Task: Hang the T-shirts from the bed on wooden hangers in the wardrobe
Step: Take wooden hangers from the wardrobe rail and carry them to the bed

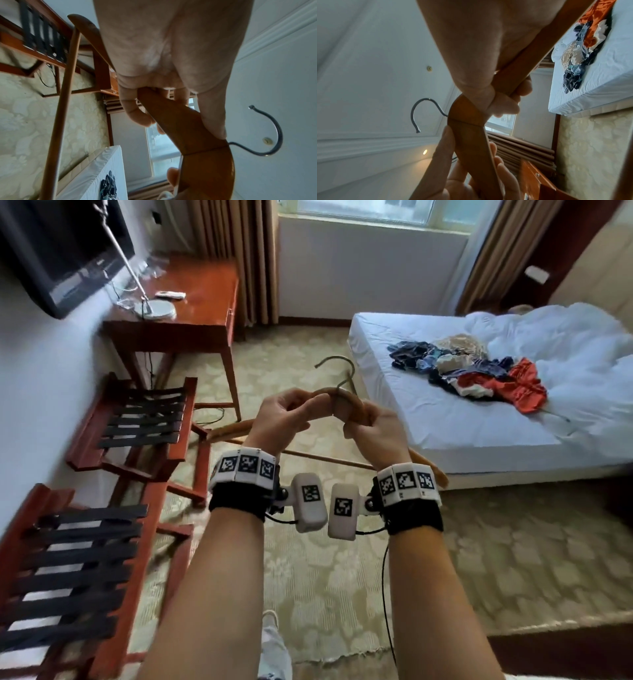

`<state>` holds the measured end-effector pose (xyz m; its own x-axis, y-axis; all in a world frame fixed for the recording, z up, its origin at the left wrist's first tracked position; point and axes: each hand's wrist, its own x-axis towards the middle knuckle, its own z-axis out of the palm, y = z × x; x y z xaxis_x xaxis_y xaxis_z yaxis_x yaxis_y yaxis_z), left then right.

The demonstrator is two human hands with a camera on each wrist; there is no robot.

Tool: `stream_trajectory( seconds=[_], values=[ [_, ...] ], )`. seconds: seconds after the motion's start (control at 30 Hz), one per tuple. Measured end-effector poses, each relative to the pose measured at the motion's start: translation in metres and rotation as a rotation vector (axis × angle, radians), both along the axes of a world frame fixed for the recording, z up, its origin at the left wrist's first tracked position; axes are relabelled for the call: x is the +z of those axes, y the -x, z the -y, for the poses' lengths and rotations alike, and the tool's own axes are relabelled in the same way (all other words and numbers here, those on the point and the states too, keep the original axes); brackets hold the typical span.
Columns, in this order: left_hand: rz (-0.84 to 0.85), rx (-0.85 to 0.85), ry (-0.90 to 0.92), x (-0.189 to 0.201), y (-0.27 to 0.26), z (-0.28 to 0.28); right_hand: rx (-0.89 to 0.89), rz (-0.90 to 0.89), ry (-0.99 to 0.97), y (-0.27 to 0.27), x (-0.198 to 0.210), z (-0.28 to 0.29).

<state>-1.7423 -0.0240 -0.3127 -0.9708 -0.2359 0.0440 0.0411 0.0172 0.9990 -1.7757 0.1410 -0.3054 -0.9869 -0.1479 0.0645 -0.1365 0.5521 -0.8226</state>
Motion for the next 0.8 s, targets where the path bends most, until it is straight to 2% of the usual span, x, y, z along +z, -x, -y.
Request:
stream_trajectory(
  seconds=[0.13, 0.37, 0.63, 0.67, 0.7, 0.8],
  values=[
    [0.012, -0.086, -0.009, 0.011, 0.090, 0.014, -0.092, -0.002, 0.002, 0.074, 0.009, 0.011],
    [0.027, -0.233, 0.020, 0.019, 0.233, -0.004, -0.193, 0.015, 0.005, 0.193, 0.013, -0.010],
    [-0.013, -0.327, 0.084, 0.015, 0.428, -0.055, -0.280, 0.025, 0.063, 0.373, 0.003, -0.059],
    [-0.002, -0.334, 0.097, 0.019, 0.465, -0.066, -0.284, 0.035, 0.069, 0.409, 0.008, -0.069],
    [0.003, -0.336, 0.106, 0.018, 0.473, -0.067, -0.273, 0.040, 0.062, 0.416, 0.008, -0.071],
    [-0.007, -0.342, 0.099, 0.033, 0.548, -0.091, -0.287, 0.031, 0.065, 0.490, 0.022, -0.093]
  ],
)
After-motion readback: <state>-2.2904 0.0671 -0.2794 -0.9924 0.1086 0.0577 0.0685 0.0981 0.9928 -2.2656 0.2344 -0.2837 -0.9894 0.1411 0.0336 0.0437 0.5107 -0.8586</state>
